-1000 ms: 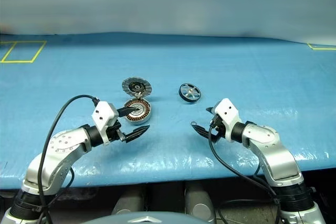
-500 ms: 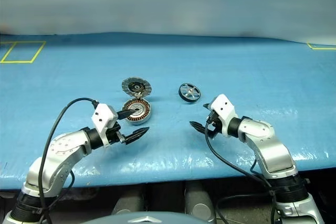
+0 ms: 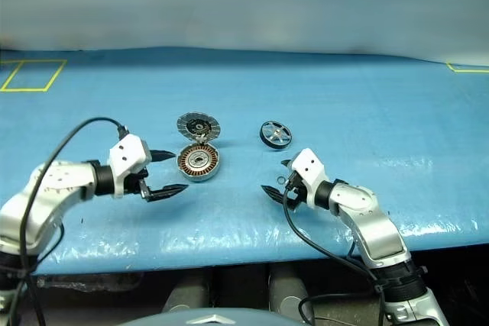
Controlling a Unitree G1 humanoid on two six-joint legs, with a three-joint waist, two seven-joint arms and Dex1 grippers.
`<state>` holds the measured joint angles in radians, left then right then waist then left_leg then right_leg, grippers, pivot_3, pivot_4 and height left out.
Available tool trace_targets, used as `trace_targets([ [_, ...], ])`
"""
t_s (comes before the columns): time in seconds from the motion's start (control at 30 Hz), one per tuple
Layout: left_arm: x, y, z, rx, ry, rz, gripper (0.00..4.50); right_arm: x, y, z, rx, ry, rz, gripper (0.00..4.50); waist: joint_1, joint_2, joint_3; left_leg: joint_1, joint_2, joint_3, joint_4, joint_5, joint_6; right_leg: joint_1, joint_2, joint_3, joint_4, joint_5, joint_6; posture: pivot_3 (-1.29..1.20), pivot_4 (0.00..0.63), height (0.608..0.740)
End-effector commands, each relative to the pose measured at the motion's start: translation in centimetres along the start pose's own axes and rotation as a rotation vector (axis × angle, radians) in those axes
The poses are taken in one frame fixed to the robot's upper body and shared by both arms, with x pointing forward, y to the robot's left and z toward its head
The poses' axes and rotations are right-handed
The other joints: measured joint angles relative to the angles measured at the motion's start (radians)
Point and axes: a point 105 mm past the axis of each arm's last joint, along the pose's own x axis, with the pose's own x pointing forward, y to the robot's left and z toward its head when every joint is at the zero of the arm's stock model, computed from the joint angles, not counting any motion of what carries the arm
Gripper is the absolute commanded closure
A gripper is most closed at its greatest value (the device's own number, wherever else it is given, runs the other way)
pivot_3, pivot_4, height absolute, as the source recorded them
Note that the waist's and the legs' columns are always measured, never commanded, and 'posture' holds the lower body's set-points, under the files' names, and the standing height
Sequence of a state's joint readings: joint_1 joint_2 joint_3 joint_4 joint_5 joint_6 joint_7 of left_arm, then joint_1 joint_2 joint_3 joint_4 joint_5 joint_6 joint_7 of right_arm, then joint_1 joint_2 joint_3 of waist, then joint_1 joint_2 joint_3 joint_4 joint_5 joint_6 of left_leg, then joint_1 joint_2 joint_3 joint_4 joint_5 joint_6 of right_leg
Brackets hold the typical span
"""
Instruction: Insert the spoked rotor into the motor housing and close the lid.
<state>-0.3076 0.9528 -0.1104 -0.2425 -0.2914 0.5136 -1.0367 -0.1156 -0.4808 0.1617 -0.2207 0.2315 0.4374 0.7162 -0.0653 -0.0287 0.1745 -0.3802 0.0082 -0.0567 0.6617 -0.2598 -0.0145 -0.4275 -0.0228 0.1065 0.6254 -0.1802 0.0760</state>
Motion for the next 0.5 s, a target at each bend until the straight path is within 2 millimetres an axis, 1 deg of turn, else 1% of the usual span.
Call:
trace_targets([
  [0.03, -0.1, 0.6, 0.2, 0.145, 0.114, -0.131, 0.00, 0.6, 0.5, 0.8, -0.027, -0.043, 0.006, 0.02, 0.000, 0.000, 0.000, 0.000, 0.000, 0.000, 0.000, 0.000, 0.000, 0.000, 0.000, 0.000, 0.000, 0.000, 0.000, 0.00, 0.150, 0.740],
  [0.1, -0.1, 1.3, 0.4, 0.217, 0.174, -0.184, 0.00, 1.1, 0.9, 0.9, -0.026, -0.056, 0.013, 0.02, 0.000, 0.000, 0.000, -0.001, 0.000, 0.000, 0.000, 0.000, 0.000, -0.001, 0.000, 0.000, 0.000, 0.000, 0.000, 0.00, 0.150, 0.740],
  [0.23, 0.6, 2.4, 1.2, 0.333, 0.243, -0.301, 0.00, 1.6, 1.5, 0.8, -0.027, -0.070, 0.017, 0.02, 0.000, 0.000, 0.000, -0.001, 0.000, 0.000, -0.001, 0.000, 0.000, -0.001, 0.000, 0.000, 0.000, 0.000, 0.000, 0.00, 0.150, 0.740],
  [0.4, 1.6, 4.0, 1.2, 0.431, 0.320, -0.375, 0.00, 1.7, 1.8, 0.7, -0.014, -0.091, -0.017, 0.02, 0.000, 0.000, 0.000, -0.001, 0.000, -0.001, 0.000, 0.000, 0.000, -0.001, 0.001, 0.000, 0.000, 0.000, 0.000, 0.00, 0.150, 0.740],
  [0.5, 2.2, 4.3, 1.4, 0.453, 0.324, -0.417, 0.00, 1.6, 1.9, 0.4, -0.004, -0.094, -0.039, 0.02, 0.001, 0.000, 0.000, -0.002, 0.000, -0.001, 0.000, 0.000, 0.000, -0.001, 0.001, 0.000, 0.001, 0.000, 0.000, 0.00, 0.150, 0.740],
])
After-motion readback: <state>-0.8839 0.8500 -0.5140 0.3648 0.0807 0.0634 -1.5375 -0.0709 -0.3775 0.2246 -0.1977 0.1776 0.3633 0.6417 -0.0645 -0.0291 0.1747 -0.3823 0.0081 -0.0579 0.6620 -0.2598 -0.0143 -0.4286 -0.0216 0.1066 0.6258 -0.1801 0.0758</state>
